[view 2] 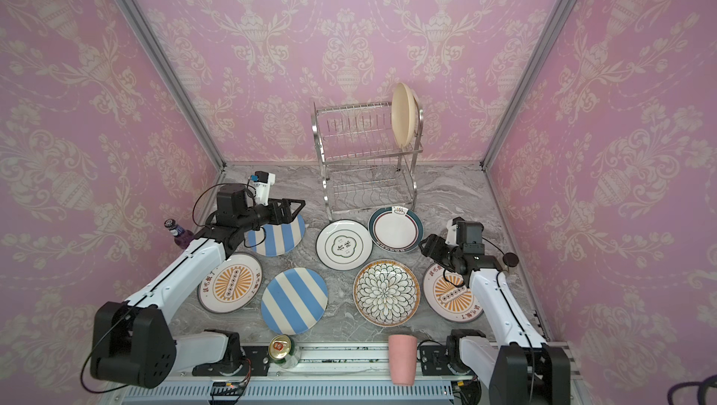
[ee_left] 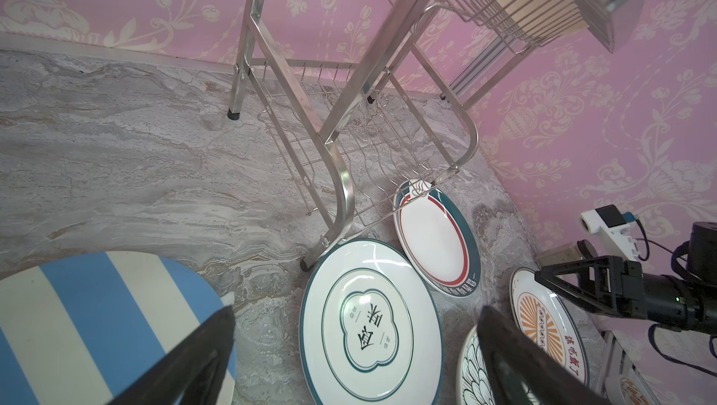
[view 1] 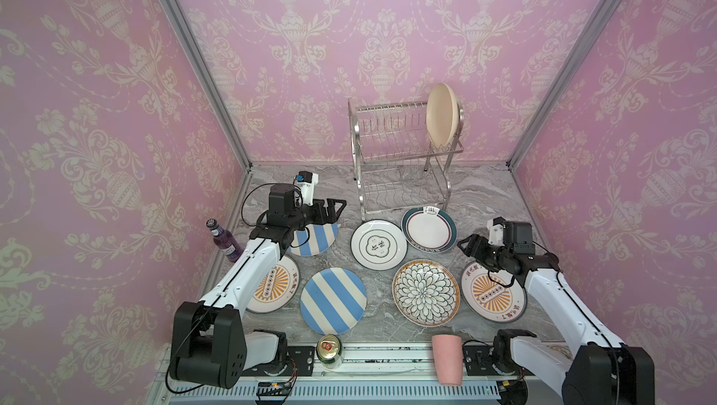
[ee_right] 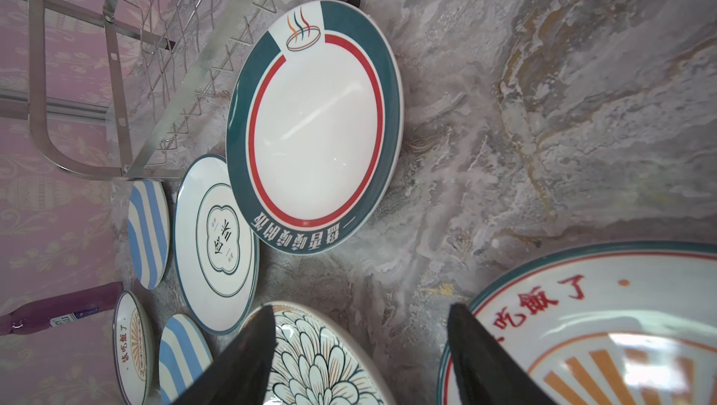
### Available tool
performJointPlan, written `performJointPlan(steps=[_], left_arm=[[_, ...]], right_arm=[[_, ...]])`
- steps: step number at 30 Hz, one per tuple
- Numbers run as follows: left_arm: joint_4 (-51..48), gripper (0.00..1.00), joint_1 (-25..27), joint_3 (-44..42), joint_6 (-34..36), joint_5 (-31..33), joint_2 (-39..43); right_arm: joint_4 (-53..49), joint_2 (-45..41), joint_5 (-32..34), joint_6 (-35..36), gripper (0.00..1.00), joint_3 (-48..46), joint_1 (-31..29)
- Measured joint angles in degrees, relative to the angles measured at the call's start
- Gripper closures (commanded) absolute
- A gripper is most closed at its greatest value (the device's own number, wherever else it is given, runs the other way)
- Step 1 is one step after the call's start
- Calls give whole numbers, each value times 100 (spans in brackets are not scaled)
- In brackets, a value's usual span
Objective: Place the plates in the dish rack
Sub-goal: 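Open the right gripper and withdraw it from the rack toward the robot, then move the right gripper to the green-rimmed white plate's rim and grasp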
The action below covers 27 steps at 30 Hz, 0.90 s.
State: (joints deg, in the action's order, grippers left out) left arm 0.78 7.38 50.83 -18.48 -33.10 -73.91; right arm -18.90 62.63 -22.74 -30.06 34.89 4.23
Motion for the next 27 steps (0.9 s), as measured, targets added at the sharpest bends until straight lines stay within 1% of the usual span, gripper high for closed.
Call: performJointPlan(steps=[6,15,19,27], left_arm=[[0,1,0,-2,0,0,0],[0,1,0,-2,0,-2,-2],[0,1,0,-2,2,-2,-2],[-33,1,0,-2,107,0,-2]], right_arm=[[535,667,-236,4,33,2,87],[1287,1543,-415,-2,36,2,170],[1637,1864,-501,-22,37,2,170],[2022,2339,-501,-24,40,17,181]])
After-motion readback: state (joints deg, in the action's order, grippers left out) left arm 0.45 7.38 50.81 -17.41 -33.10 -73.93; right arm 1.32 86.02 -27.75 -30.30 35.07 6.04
